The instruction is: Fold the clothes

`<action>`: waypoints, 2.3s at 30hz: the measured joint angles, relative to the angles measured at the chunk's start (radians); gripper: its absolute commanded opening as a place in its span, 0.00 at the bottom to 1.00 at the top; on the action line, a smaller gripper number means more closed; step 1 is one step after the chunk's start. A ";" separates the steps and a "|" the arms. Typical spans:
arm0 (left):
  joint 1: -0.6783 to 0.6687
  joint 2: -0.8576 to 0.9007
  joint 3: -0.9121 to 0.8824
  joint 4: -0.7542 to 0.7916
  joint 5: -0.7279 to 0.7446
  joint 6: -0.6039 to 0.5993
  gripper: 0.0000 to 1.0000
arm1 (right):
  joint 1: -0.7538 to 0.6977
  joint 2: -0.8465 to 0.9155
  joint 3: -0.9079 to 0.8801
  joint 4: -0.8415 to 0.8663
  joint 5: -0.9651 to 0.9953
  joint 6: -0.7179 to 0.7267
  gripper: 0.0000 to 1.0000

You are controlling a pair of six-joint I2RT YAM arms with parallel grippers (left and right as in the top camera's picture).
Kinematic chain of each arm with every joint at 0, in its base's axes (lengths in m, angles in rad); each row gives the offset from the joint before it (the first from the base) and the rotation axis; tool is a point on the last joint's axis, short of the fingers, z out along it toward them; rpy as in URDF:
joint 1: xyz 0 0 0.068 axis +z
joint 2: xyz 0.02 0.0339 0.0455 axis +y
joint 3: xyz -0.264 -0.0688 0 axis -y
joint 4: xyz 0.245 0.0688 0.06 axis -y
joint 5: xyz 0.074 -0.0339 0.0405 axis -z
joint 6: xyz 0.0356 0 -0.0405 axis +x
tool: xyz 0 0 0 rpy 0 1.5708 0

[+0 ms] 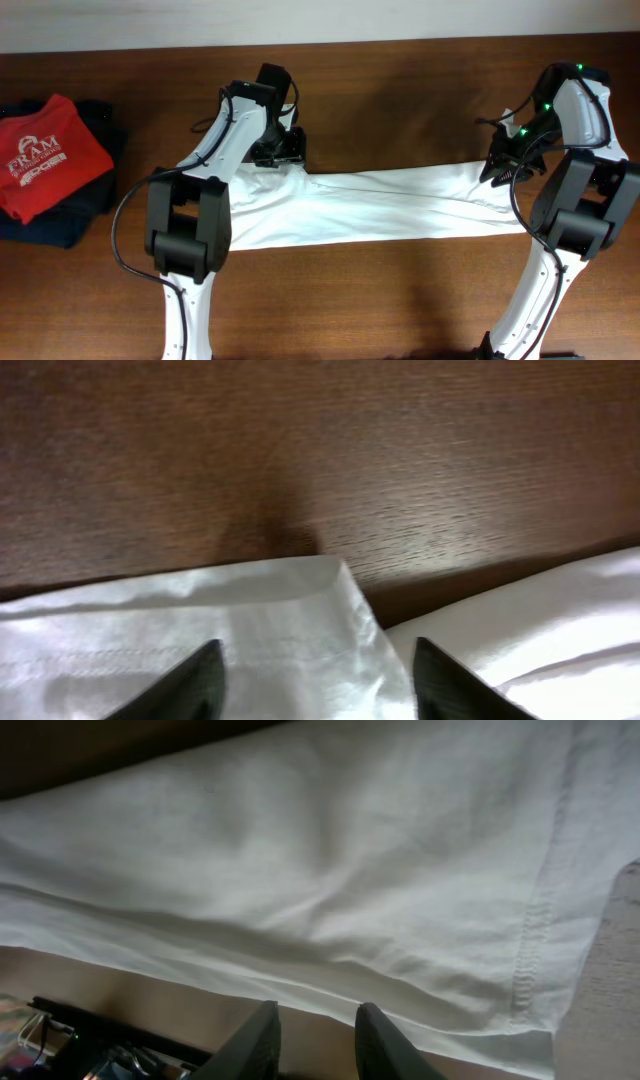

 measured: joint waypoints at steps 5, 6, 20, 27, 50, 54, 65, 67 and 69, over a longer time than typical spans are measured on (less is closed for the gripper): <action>-0.003 0.031 0.000 0.002 0.000 -0.001 0.01 | 0.000 0.000 -0.003 0.006 0.000 0.000 0.29; -0.003 0.033 0.000 0.000 0.000 -0.001 0.01 | 0.000 0.000 -0.003 0.006 0.000 0.000 0.29; -0.044 0.048 0.356 -0.603 0.000 -0.001 0.00 | 0.000 0.000 -0.008 0.014 0.026 0.001 0.29; -0.162 0.048 0.245 -0.605 -0.003 -0.001 0.01 | 0.000 0.000 -0.008 -0.010 0.077 0.026 0.29; 0.046 -0.043 0.056 -0.480 -0.228 -0.064 0.36 | 0.000 0.002 -0.228 0.114 0.244 0.150 0.30; 0.184 -0.061 0.059 -0.466 -0.240 -0.066 0.41 | 0.000 0.002 -0.228 0.116 0.245 0.151 0.29; 0.192 -0.063 -0.239 -0.302 -0.155 -0.067 0.05 | 0.000 0.002 -0.229 0.119 0.248 0.151 0.29; 0.193 -0.063 -0.271 -0.318 -0.239 -0.090 0.06 | 0.000 0.002 -0.229 0.119 0.249 0.150 0.30; 0.204 -0.063 -0.285 -0.340 -0.314 -0.123 0.10 | 0.000 0.002 -0.229 0.119 0.249 0.150 0.30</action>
